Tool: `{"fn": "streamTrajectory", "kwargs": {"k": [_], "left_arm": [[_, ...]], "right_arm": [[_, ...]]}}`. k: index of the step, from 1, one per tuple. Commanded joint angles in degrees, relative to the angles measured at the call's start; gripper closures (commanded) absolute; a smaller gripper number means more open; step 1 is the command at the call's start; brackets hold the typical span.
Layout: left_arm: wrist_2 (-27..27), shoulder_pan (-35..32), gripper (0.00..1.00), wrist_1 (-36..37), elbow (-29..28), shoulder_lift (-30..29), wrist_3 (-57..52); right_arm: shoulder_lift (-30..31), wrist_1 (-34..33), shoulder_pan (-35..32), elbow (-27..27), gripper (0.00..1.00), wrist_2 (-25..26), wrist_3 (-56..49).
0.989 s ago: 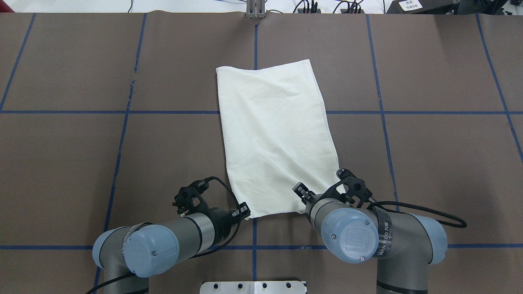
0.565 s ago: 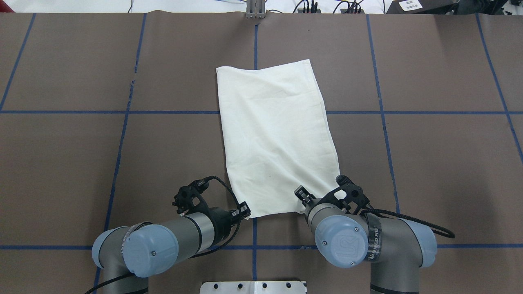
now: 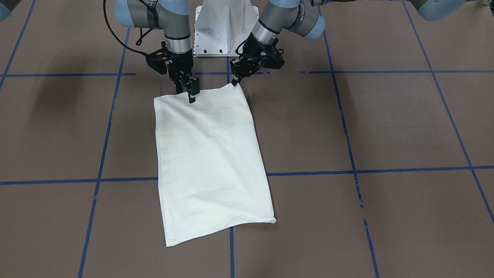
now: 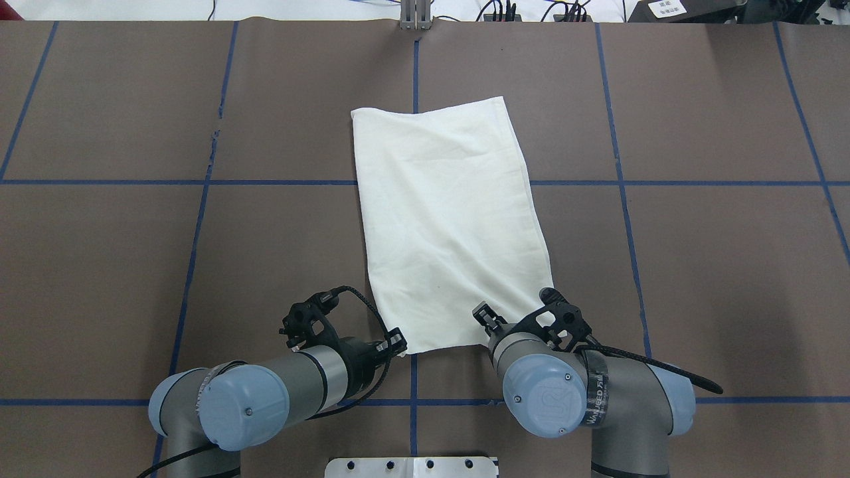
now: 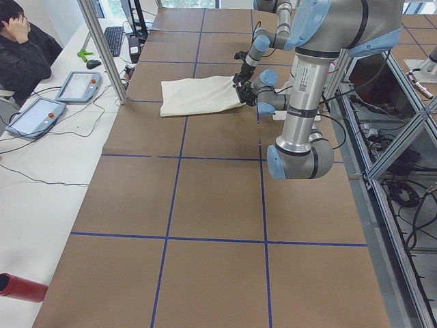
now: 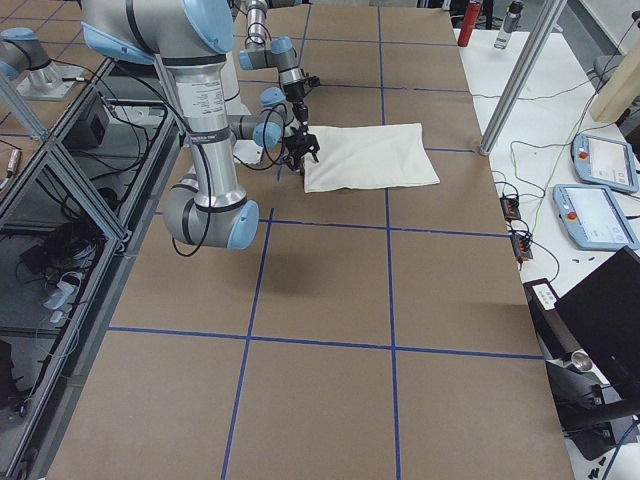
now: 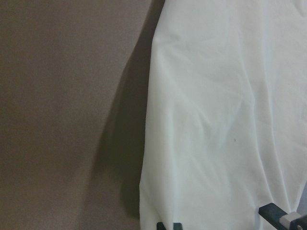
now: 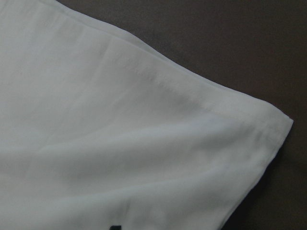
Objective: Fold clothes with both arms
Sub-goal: 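Move the right gripper to the shirt's near corner beside the left gripper, then grasp the near edge of the cream shirt with both grippers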
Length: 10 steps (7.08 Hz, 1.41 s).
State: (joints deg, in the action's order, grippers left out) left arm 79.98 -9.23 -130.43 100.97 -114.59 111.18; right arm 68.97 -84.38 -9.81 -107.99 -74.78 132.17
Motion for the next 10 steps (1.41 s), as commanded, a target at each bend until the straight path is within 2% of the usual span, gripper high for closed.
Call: {"fn": "streamTrajectory", "kwargs": {"k": [1, 2, 6, 7, 9, 10], "left_arm": [[-0.1, 0.0, 1.00, 0.0, 0.0, 0.1, 0.0], [-0.1, 0.0, 1.00, 0.0, 0.4, 0.2, 0.0], [0.2, -0.7, 1.00, 0.2, 1.2, 0.2, -0.7], [0.4, -1.7, 1.00, 1.8, 6.0, 1.3, -5.7], [2.2, -1.6, 1.00, 15.3, 18.9, 3.3, -6.6], [2.6, -1.6, 1.00, 19.6, 22.7, 3.1, -6.5]], "right_arm": [[-0.5, 0.2, 0.1, 0.1, 0.79, 1.2, 1.8], [-0.5, 0.2, 0.1, 0.1, 1.00, 1.3, 1.9], [-0.7, 0.2, -0.5, -0.8, 1.00, 1.7, 2.7], [-0.2, -0.1, -1.3, -3.9, 1.00, 1.2, 1.4], [-0.5, -2.4, -1.5, -12.6, 1.00, 1.1, 1.3], [-0.4, -5.2, -1.3, -17.3, 1.00, 1.0, 1.3]]}}
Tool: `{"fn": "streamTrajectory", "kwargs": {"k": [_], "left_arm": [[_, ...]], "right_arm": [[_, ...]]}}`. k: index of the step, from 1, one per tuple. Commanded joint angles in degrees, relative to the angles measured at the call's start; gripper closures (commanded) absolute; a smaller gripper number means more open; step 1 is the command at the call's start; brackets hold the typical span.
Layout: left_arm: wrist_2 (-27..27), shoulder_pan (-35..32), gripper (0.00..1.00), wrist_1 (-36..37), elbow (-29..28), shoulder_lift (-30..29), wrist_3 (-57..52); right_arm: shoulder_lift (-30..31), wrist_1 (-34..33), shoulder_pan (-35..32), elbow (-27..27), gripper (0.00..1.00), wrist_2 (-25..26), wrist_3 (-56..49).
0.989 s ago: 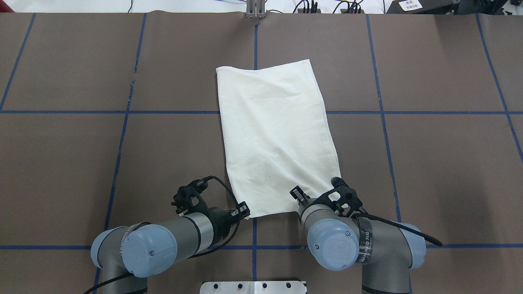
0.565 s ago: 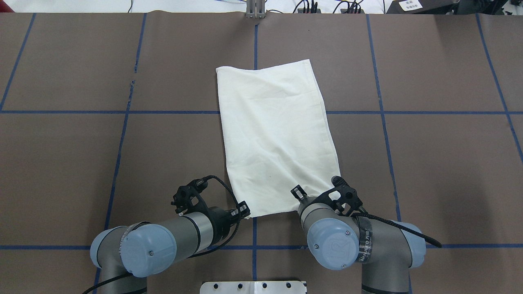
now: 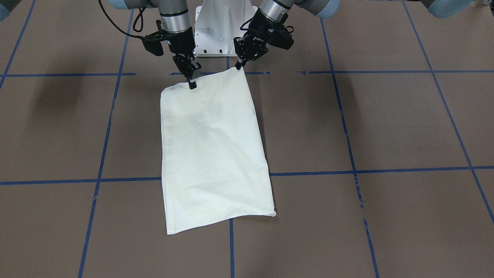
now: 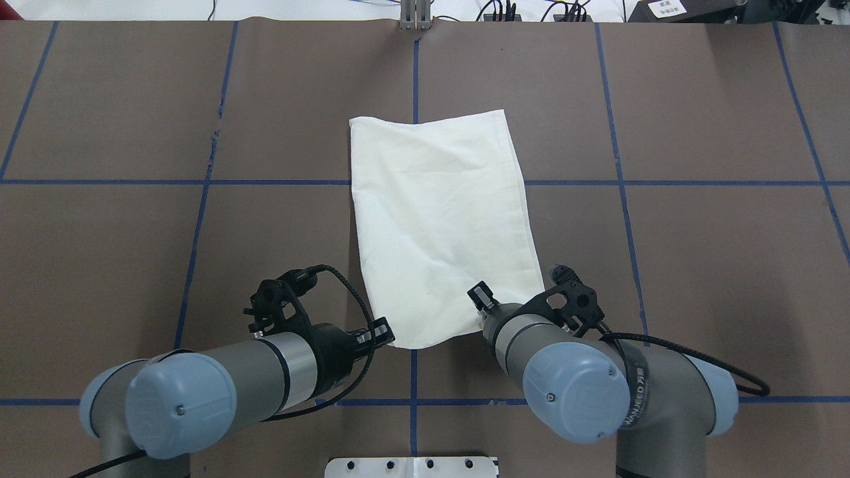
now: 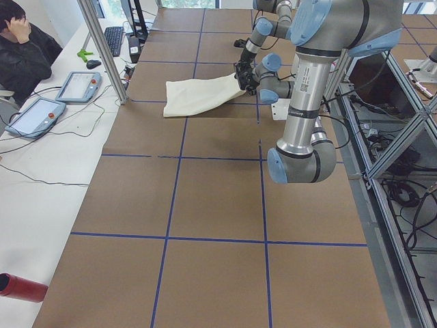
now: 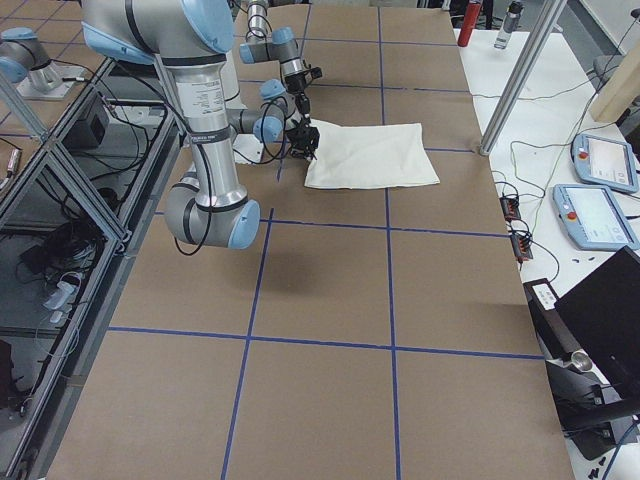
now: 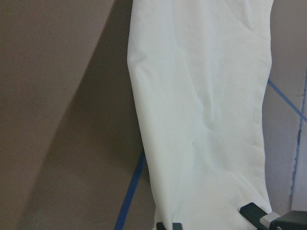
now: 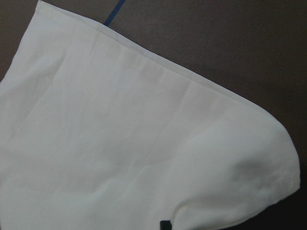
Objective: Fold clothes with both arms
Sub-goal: 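Grasp the near edge of the cream shirt with both grippers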
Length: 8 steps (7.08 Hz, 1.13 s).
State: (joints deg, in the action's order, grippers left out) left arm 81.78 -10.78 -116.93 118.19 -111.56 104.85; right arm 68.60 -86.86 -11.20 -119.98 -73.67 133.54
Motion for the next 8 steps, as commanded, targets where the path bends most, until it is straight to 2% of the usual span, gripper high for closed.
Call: {"fn": "streamTrajectory", "kwargs": {"k": [1, 2, 3, 4, 5, 8], "left_arm": [[0.8, 0.3, 1.00, 9.1, 9.1, 0.0, 0.4], [0.9, 0.8, 1.00, 13.3, 12.8, -0.1, 0.9], [1.0, 0.9, 1.00, 16.1, 14.2, -0.3, 1.7], [2.9, 0.9, 1.00, 17.0, 13.0, -0.8, 1.2], [3.3, 0.0, 1.00, 17.0, 11.6, -0.9, 0.5], [3.9, -7.8, 1.00, 16.2, 2.0, -7.2, -7.4]], "right_arm": [[0.0, -8.6, 2.7, -11.3, 1.00, 0.0, 0.3], [-0.1, -13.3, 5.2, -15.8, 1.00, 0.4, 0.9], [-0.1, -13.9, 5.7, -15.3, 1.00, 0.7, 0.8], [-0.3, -13.8, 5.8, -13.9, 1.00, 0.8, 0.1], [-1.4, -13.3, 3.3, -9.6, 1.00, 0.6, -0.5], [-7.1, -8.9, -5.6, 1.4, 1.00, 0.3, -8.0]]}}
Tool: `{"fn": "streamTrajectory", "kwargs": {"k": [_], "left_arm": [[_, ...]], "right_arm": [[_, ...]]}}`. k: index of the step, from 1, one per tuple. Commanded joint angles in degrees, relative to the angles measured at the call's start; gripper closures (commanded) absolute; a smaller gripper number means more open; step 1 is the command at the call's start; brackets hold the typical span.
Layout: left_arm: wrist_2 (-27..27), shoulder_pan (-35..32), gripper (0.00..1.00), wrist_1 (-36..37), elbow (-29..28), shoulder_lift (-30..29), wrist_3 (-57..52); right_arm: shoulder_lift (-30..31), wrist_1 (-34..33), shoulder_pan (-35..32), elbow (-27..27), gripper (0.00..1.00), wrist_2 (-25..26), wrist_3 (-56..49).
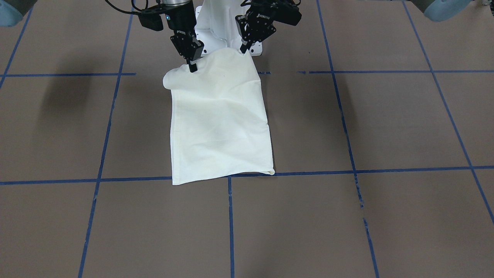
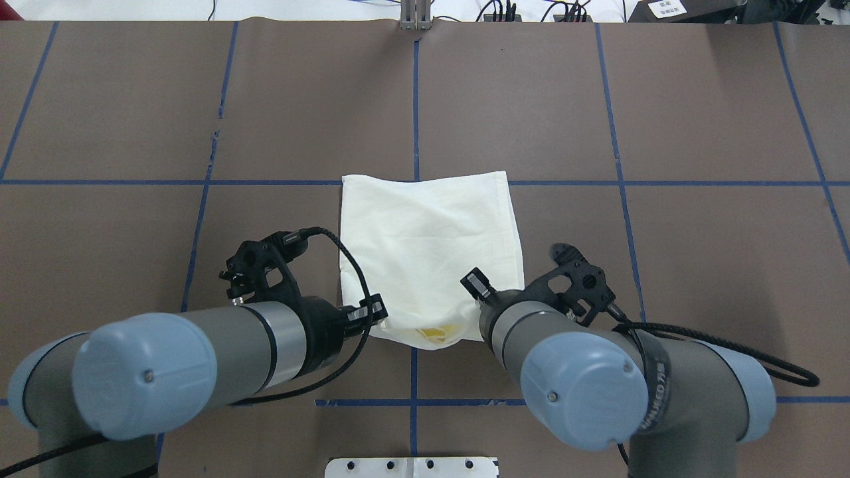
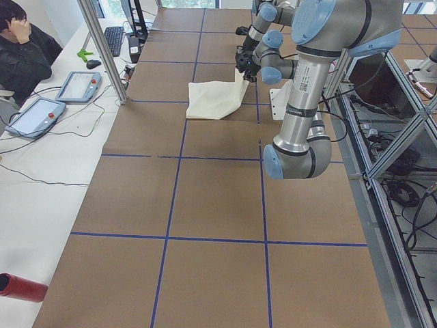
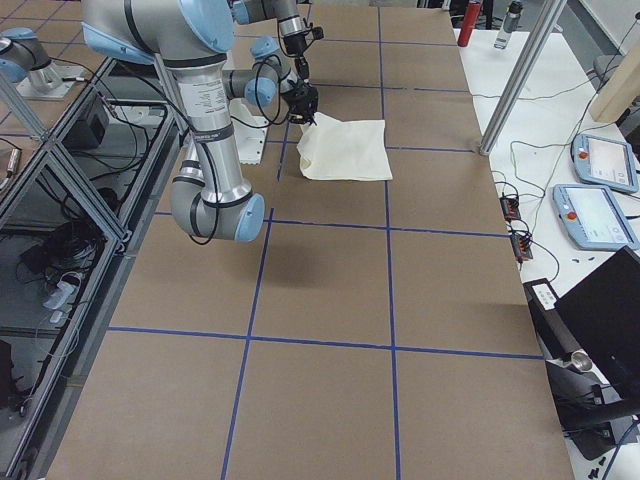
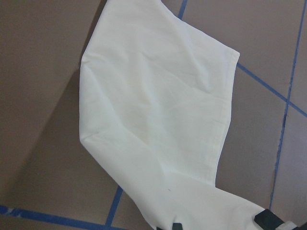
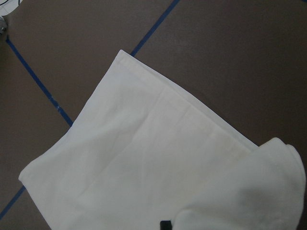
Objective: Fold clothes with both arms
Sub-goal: 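Grasp the near edge of the cream shirt with both grippers, then lift the near edge with both grippers and fold it away from the robot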
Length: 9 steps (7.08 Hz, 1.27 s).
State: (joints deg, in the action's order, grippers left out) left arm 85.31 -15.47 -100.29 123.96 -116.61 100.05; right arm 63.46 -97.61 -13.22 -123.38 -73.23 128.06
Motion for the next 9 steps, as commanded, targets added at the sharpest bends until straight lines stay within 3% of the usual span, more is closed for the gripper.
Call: {"fn": "streamTrajectory", "kwargs": {"k": [1, 3, 6, 9], "left_arm": [[0.4, -4.7, 1.00, -0.4, -6.1, -3.0, -4.0], [0.4, -7.0, 1.00, -0.8, -11.4, -5.9, -6.1], [0.4, -10.9, 1.00, -8.7, -24.9, -9.6, -9.9], [0.3, -12.4, 1.00, -12.3, -33.0, -11.2, -11.8]], "right_arm": [[-3.6, 5.8, -6.1, 10.8, 1.00, -0.3, -3.7], [-5.2, 13.0, -8.7, 19.4, 1.00, -0.9, -7.8], [-10.5, 20.9, -11.2, 33.6, 1.00, -2.3, -11.2], [-11.0, 21.8, -13.0, 36.6, 1.00, -4.2, -12.5]]}}
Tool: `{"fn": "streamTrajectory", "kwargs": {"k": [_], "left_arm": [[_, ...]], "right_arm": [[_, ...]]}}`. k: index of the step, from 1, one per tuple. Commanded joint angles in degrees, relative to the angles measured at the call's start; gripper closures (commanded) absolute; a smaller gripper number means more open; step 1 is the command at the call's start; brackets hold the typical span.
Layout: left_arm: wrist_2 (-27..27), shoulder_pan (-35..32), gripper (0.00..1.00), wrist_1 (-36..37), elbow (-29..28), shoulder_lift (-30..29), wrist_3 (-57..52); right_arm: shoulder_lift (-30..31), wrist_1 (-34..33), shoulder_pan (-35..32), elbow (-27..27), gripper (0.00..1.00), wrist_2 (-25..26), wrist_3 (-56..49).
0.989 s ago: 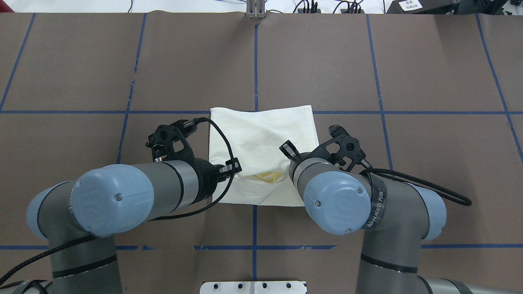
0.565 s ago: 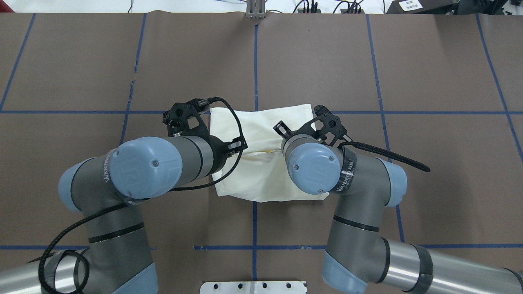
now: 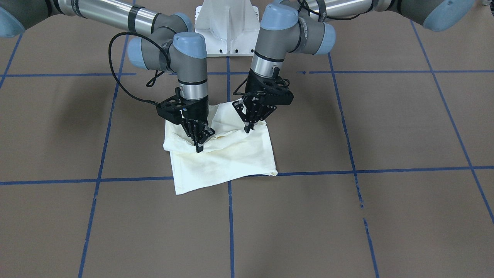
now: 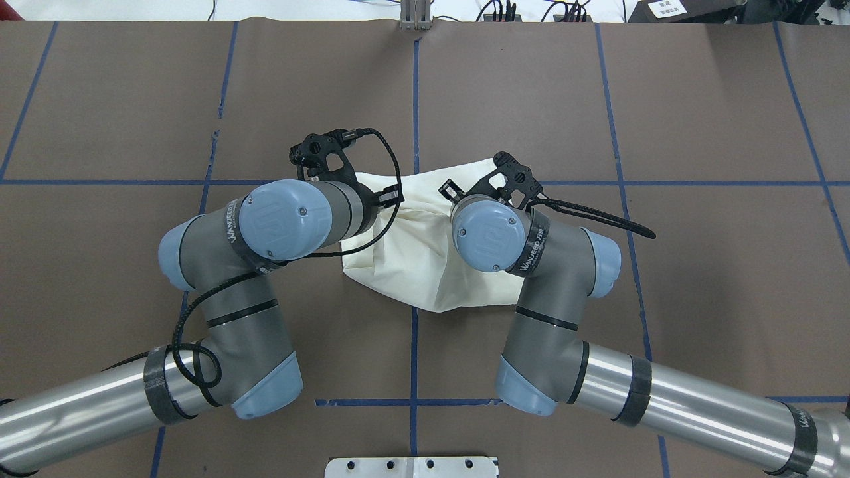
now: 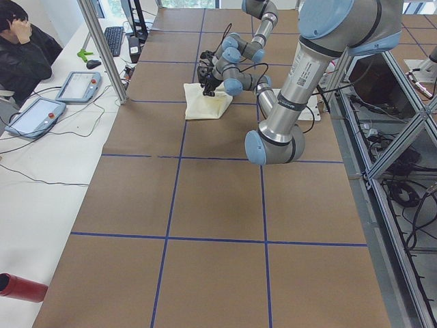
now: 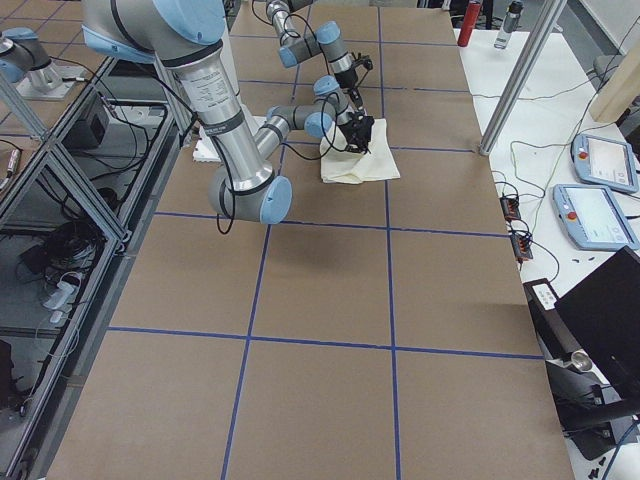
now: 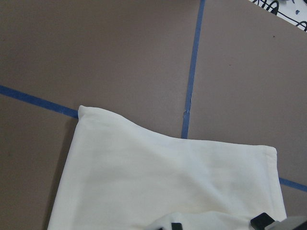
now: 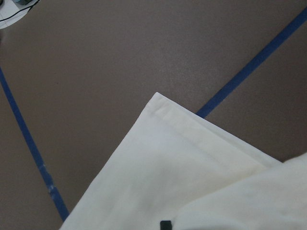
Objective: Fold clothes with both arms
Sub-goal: 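Lift the near edge with both grippers and fold it away from the robot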
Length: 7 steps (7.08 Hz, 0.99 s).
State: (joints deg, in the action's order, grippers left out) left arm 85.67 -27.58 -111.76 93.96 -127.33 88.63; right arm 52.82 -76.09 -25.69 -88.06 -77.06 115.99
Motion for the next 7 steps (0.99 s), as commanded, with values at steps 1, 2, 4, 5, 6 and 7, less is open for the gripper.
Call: {"fn": "streamTrajectory", "kwargs": {"k": [1, 2, 4, 5, 6, 7], "left_arm": [[-0.1, -0.3, 1.00, -0.8, -4.0, -0.6, -0.5], [-0.2, -0.4, 1.00, -0.9, -4.3, -0.6, -2.3], [-0.2, -0.8, 1.00, -0.9, -5.7, -0.7, -3.2], [-0.2, -0.9, 1.00, -0.9, -5.8, -0.7, -3.3], [-0.2, -1.0, 1.00, -1.0, -5.8, -0.8, -3.3], [0.0, -1.1, 0.28, -2.3, -5.8, -0.7, -3.8]], "right_arm": [[-0.4, 0.2, -0.8, 1.6, 1.00, -0.5, -0.4], [-0.4, 0.2, -0.9, 2.1, 1.00, -0.6, -0.4], [-1.3, 0.3, -0.9, 4.1, 1.00, -0.6, -0.4], [-2.0, 0.3, -0.9, 4.9, 1.00, -0.6, -0.4], [-2.0, 0.2, -0.9, 4.9, 0.80, -0.7, -0.9], [-2.5, 0.2, -0.9, 5.2, 0.01, -0.3, -7.3]]}}
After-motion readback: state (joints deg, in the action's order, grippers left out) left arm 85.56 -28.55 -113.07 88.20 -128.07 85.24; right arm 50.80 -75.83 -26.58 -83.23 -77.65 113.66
